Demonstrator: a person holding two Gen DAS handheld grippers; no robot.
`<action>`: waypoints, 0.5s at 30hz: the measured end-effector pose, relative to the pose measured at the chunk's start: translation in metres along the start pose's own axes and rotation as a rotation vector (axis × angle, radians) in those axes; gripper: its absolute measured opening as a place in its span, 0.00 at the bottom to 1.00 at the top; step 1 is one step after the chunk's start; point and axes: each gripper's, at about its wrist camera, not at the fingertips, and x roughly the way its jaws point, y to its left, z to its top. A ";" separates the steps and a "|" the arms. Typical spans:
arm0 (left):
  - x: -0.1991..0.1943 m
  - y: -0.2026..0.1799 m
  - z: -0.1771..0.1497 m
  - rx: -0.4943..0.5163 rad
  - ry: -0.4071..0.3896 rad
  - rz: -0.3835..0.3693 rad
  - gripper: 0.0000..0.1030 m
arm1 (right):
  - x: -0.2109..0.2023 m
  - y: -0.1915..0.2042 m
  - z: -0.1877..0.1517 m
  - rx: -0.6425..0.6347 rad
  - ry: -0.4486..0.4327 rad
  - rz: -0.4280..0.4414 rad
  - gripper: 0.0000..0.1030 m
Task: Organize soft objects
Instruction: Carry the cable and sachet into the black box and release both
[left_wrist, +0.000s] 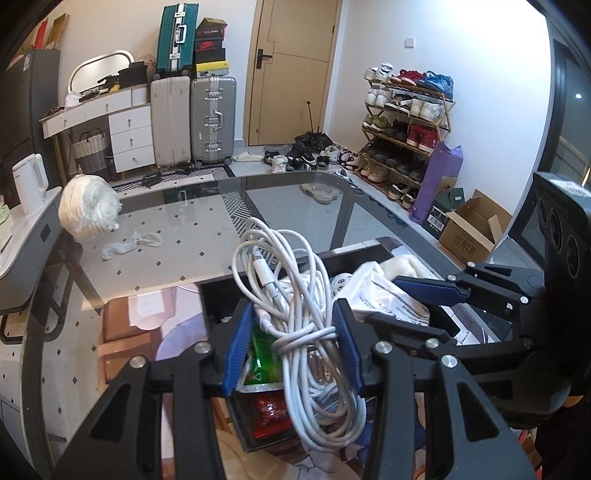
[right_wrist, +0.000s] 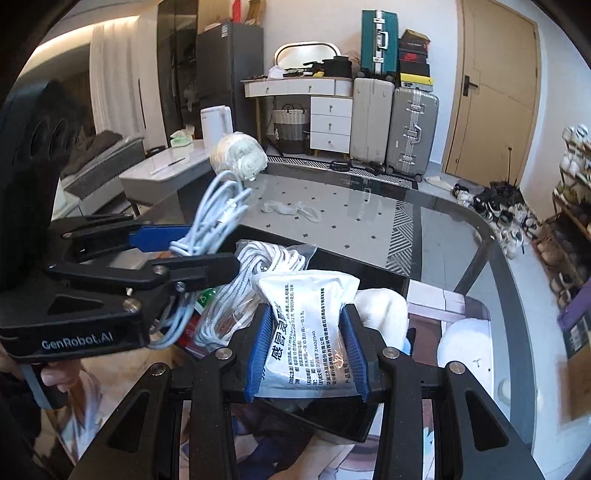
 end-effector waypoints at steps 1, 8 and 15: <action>0.002 -0.001 0.000 0.003 0.005 -0.001 0.42 | 0.001 0.001 0.001 -0.009 0.001 -0.003 0.38; 0.013 -0.007 -0.001 0.026 0.022 -0.007 0.42 | 0.013 0.005 0.002 -0.088 0.029 -0.030 0.38; 0.019 -0.003 0.001 0.030 0.011 -0.008 0.42 | 0.020 0.006 0.003 -0.148 0.050 -0.049 0.38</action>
